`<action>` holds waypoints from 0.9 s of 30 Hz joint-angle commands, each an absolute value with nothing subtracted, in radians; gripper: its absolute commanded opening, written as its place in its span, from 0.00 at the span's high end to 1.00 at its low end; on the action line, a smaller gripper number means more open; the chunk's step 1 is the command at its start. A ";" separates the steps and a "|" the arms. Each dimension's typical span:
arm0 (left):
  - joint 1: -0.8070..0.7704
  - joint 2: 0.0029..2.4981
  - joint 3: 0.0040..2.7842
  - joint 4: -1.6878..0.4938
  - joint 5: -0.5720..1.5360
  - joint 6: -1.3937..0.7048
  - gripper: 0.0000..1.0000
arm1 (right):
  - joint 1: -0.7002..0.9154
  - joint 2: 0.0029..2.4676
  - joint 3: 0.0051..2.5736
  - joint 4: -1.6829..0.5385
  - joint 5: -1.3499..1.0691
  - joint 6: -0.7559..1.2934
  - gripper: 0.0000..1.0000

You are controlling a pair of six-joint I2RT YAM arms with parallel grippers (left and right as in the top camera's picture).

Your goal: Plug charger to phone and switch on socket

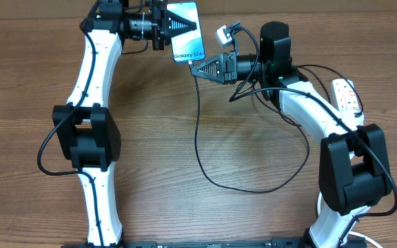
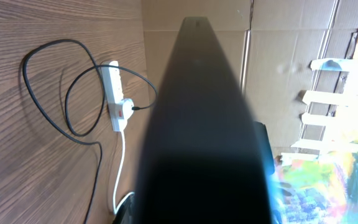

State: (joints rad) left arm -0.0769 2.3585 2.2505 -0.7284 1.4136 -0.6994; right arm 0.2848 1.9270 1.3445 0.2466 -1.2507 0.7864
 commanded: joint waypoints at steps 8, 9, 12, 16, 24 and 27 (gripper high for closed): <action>-0.078 2.341 2.261 -0.728 1.455 -0.657 0.96 | 0.275 1.899 1.362 0.231 -1.097 0.835 0.96; -0.078 2.341 2.261 -0.728 1.455 -0.657 0.96 | 0.276 1.899 1.362 0.231 -1.091 0.838 0.96; -0.078 2.341 2.261 -0.728 1.455 -0.657 0.96 | 0.276 1.899 1.362 0.231 -1.083 0.839 0.96; -0.079 2.341 2.261 -0.728 1.452 -0.657 0.96 | 0.276 1.899 1.362 0.231 -1.045 0.873 0.96; -0.079 2.341 2.261 -0.729 1.429 -0.658 0.96 | 0.308 1.899 1.362 0.235 -0.975 0.891 0.96; -0.079 2.341 2.261 -0.729 1.428 -0.662 0.96 | 0.319 1.899 1.362 0.235 -0.942 0.903 0.96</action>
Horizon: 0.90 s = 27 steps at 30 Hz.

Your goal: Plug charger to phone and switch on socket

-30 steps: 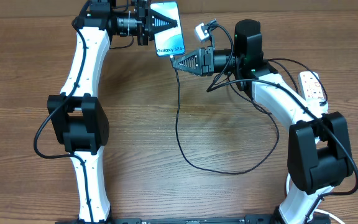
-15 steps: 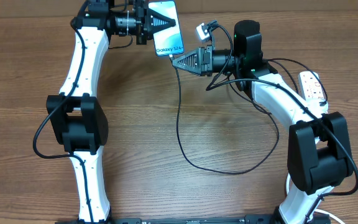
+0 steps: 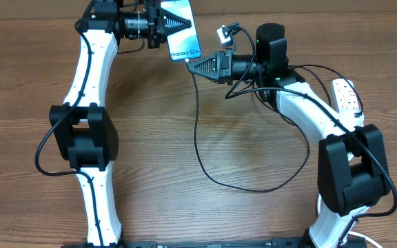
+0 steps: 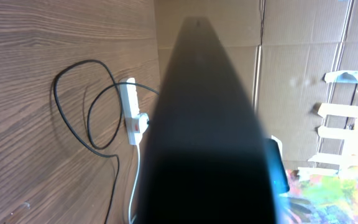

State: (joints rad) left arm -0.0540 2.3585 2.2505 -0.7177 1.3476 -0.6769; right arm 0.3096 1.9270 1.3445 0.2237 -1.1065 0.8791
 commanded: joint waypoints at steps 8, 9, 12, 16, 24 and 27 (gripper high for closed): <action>-0.079 2.341 2.261 -0.729 1.425 -0.662 0.96 | 0.340 1.899 1.362 0.286 -0.889 0.944 0.96; -0.079 2.341 2.261 -0.729 1.426 -0.662 0.96 | 0.341 1.899 1.362 0.296 -0.886 0.947 0.96; -0.079 2.341 2.261 -0.729 1.427 -0.662 0.96 | 0.341 1.899 1.362 0.306 -0.875 0.947 0.96; -0.079 2.341 2.261 -0.729 1.437 -0.662 0.96 | 0.334 1.899 1.362 0.305 -0.883 0.942 0.96; -0.079 2.341 2.261 -0.729 1.501 -0.650 0.96 | 0.324 1.899 1.362 0.331 -0.891 0.934 0.96; -0.079 2.341 2.261 -0.729 1.535 -0.641 0.96 | 0.324 1.899 1.362 0.349 -0.925 0.918 0.96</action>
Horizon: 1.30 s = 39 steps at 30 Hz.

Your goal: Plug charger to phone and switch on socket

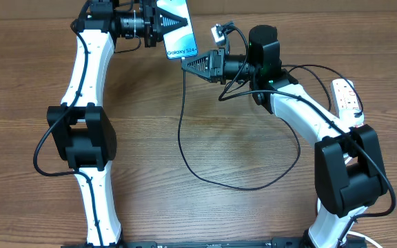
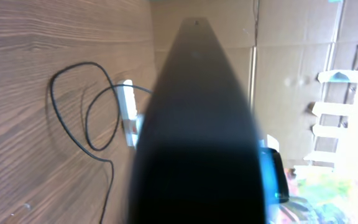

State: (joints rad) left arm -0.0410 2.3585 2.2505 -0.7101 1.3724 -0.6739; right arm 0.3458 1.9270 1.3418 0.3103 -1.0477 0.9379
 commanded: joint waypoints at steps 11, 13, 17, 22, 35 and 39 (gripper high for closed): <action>-0.083 2.341 2.260 -0.805 1.581 -0.582 0.96 | 0.260 1.899 1.363 0.414 -1.059 0.936 0.96; -0.087 2.341 2.260 -0.807 1.579 -0.579 0.96 | 0.260 1.899 1.363 0.418 -1.056 0.936 0.96; -0.102 2.341 2.260 -0.807 1.579 -0.575 0.96 | 0.274 1.899 1.363 0.414 -1.034 0.936 0.96; -0.113 2.341 2.260 -0.807 1.580 -0.571 0.96 | 0.272 1.899 1.363 0.411 -1.004 0.936 0.96; -0.111 2.341 2.260 -0.785 1.573 -0.495 0.96 | 0.215 1.899 1.362 0.347 -1.246 0.865 0.07; -0.111 2.341 2.260 -0.755 1.583 -0.340 0.96 | 0.178 1.899 1.362 0.206 -1.451 0.702 0.07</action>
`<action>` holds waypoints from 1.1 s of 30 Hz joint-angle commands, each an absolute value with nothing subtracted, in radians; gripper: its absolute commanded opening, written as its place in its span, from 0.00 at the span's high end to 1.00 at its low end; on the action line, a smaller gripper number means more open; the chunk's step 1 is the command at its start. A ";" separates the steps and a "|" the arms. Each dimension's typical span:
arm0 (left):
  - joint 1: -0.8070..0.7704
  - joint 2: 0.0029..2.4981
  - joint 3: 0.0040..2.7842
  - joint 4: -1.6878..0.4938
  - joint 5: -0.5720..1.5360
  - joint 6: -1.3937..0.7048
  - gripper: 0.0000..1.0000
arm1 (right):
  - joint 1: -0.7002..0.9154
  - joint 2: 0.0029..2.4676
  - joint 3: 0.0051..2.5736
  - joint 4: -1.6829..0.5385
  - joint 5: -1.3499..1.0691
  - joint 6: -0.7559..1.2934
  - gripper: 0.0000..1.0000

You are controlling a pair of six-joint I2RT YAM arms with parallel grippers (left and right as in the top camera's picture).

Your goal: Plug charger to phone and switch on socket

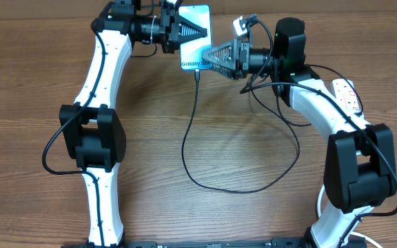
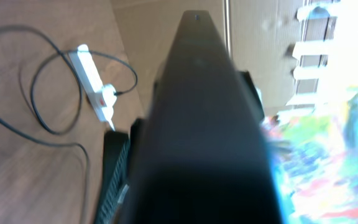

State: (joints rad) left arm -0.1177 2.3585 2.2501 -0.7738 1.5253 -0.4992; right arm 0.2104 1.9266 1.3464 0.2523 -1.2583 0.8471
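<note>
The phone (image 1: pixel 196 41), its screen lit and facing up, is held off the table at the far centre, and my left gripper (image 1: pixel 187 32) is shut on it. In the left wrist view the phone (image 2: pixel 204 124) is a dark edge-on wedge that hides the fingers. My right gripper (image 1: pixel 208 58) comes in from the right with its fingers together at the phone's lower right corner, shut on the charger plug. The black cable (image 1: pixel 193 117) meets the phone's bottom edge there, hangs down, loops across the table and runs to the white power strip (image 1: pixel 347 95). Whether the plug is seated cannot be told.
The power strip (image 2: pixel 92 86) lies near the table's right edge, with the cable loops (image 2: pixel 42 106) in front of it. Cardboard boxes stand past the far edge. The right arm's dark body (image 2: pixel 114 174) is close beside the phone.
Both grippers and the phone now sit further right. The right gripper's tip is against the phone's lower right corner, and the cable's end now touches the phone's bottom edge.
The left gripper held the phone aloft while the right gripper held the plug just below its bottom edge. Over the following two moments both stood further left each time, still close together. Now they are further right, with the cable end at the phone's bottom edge.
</note>
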 commanded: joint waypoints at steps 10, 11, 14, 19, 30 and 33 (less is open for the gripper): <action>-0.113 2.341 2.260 -0.756 1.583 -0.239 0.96 | 0.160 1.902 1.346 0.119 -1.569 0.573 0.04; -0.113 2.341 2.260 -0.757 1.583 -0.239 0.96 | 0.161 1.903 1.346 0.116 -1.567 0.567 0.05; -0.113 2.341 2.260 -0.791 1.582 -0.247 0.96 | 0.172 1.906 1.346 0.116 -1.557 0.567 0.12; -0.113 2.341 2.260 -0.957 1.444 -0.349 0.96 | 0.195 1.907 1.346 0.055 -1.403 0.568 0.24; -0.111 2.341 2.260 -1.044 1.403 -0.359 0.96 | 0.232 1.908 1.346 -0.224 -1.279 0.451 0.43; -0.112 2.341 2.260 -1.044 1.407 -0.395 0.96 | 0.255 1.908 1.347 -0.192 -1.367 0.448 0.53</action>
